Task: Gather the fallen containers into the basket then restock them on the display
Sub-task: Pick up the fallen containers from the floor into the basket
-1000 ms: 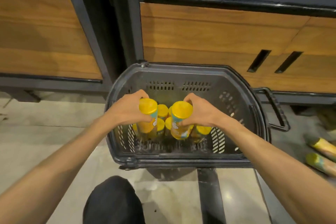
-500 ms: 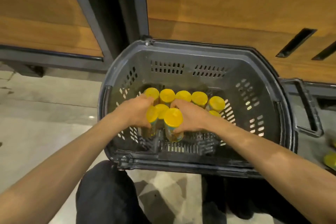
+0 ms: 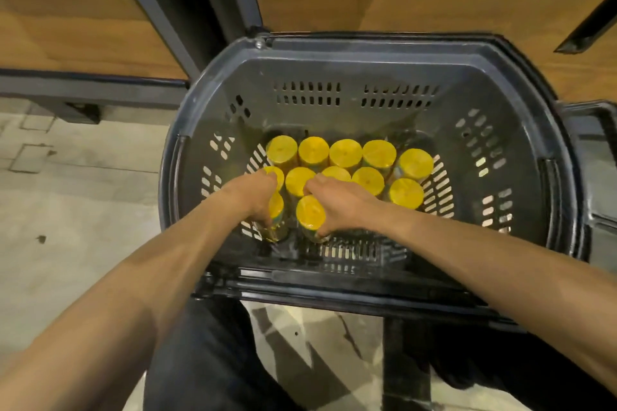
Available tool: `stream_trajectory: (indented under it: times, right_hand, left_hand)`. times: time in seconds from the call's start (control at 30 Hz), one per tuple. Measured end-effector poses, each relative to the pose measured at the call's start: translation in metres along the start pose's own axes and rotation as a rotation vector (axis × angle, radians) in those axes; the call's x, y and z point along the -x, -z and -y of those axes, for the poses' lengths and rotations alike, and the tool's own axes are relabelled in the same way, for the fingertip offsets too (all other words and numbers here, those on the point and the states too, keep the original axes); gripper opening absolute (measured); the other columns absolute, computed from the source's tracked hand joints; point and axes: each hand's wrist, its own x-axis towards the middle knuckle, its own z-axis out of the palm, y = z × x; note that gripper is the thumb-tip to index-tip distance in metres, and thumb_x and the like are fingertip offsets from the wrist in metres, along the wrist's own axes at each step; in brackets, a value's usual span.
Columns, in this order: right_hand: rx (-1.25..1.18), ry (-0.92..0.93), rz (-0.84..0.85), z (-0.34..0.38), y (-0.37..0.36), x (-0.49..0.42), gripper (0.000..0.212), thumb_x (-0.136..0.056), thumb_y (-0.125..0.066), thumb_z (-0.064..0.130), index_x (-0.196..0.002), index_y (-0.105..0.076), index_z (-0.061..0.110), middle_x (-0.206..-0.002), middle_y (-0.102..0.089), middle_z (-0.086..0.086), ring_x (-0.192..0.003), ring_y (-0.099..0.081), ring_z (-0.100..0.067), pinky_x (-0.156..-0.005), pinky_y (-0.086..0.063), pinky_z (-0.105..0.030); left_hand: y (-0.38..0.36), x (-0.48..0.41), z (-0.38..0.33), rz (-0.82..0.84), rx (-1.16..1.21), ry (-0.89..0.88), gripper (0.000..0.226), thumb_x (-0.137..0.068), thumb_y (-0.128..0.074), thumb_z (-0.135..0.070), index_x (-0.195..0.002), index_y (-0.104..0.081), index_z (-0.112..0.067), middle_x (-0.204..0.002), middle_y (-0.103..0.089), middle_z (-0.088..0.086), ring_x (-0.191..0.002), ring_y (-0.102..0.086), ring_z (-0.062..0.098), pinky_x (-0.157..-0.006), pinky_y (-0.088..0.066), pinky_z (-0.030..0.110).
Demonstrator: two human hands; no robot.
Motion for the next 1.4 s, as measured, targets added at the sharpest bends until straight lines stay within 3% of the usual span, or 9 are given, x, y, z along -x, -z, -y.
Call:
stream_trajectory:
  times: [0.13,0.27,0.47,0.83,1.0,1.23,1.4]
  right_hand:
    - [-0.034,0.021,-0.028,-0.002,-0.011,-0.006,0.079,-0.06,-0.088,0.05,-0.119,-0.047,0.017,-0.116,-0.047,-0.003,-0.1,-0.054,-0.024,-0.071,-0.052,-0.043]
    - [-0.026,0.037,-0.051,-0.004,-0.022,-0.015,0.081,-0.062,-0.086,0.053,-0.124,-0.047,0.017,-0.121,-0.048,-0.003,-0.11,-0.049,-0.024,-0.073,-0.052,-0.043]
    - [-0.015,0.065,-0.098,-0.01,-0.035,-0.025,0.082,-0.064,-0.083,0.056,-0.127,-0.048,0.016,-0.121,-0.046,-0.002,-0.108,-0.048,-0.021,-0.063,-0.045,-0.035]
    - [0.004,0.057,-0.095,-0.009,-0.049,-0.028,0.079,-0.069,-0.081,0.053,-0.126,-0.048,0.011,-0.12,-0.04,-0.006,-0.1,-0.051,-0.022,-0.055,-0.038,-0.032]
    - [-0.002,0.057,-0.07,-0.007,-0.047,-0.026,0.08,-0.07,-0.081,0.051,-0.128,-0.047,0.01,-0.121,-0.04,-0.008,-0.102,-0.051,-0.024,-0.056,-0.043,-0.033]
    - [-0.011,0.048,-0.009,-0.006,-0.026,-0.021,0.078,-0.073,-0.079,0.052,-0.131,-0.047,0.011,-0.123,-0.045,-0.007,-0.103,-0.055,-0.025,-0.068,-0.053,-0.041]
    - [0.041,-0.045,0.009,-0.005,0.004,-0.02,0.057,-0.087,-0.068,0.047,-0.126,-0.051,0.01,-0.121,-0.049,-0.01,-0.109,-0.055,-0.03,-0.079,-0.052,-0.043]
  left_hand:
    - [-0.012,-0.012,-0.002,0.057,0.064,0.029,0.083,-0.063,-0.089,-0.04,-0.124,-0.044,-0.007,-0.125,-0.051,0.013,-0.114,-0.055,0.031,-0.092,-0.049,0.041]
    - [-0.017,-0.019,0.001,0.088,0.08,0.018,0.084,-0.061,-0.09,-0.043,-0.122,-0.046,-0.007,-0.121,-0.053,0.012,-0.111,-0.055,0.03,-0.089,-0.048,0.037]
    - [-0.025,-0.029,0.007,0.123,0.024,0.017,0.091,-0.056,-0.09,-0.05,-0.123,-0.043,-0.009,-0.12,-0.053,0.011,-0.108,-0.056,0.03,-0.091,-0.051,0.043]
    - [-0.029,-0.029,-0.002,0.086,-0.085,0.049,0.091,-0.064,-0.087,-0.048,-0.129,-0.037,-0.007,-0.125,-0.048,0.014,-0.11,-0.057,0.034,-0.083,-0.051,0.043]
    - [-0.026,-0.028,-0.002,0.102,-0.172,0.025,0.091,-0.068,-0.084,-0.049,-0.133,-0.034,-0.007,-0.129,-0.048,0.012,-0.113,-0.058,0.033,-0.084,-0.051,0.042]
    - [-0.015,-0.026,0.005,0.143,-0.144,0.014,0.077,-0.074,-0.08,-0.046,-0.129,-0.043,-0.008,-0.127,-0.052,0.01,-0.116,-0.057,0.033,-0.091,-0.05,0.042]
    - [0.001,-0.021,0.01,0.092,-0.155,-0.011,0.051,-0.082,-0.073,-0.041,-0.118,-0.055,-0.01,-0.12,-0.061,0.011,-0.113,-0.059,0.03,-0.092,-0.051,0.042]
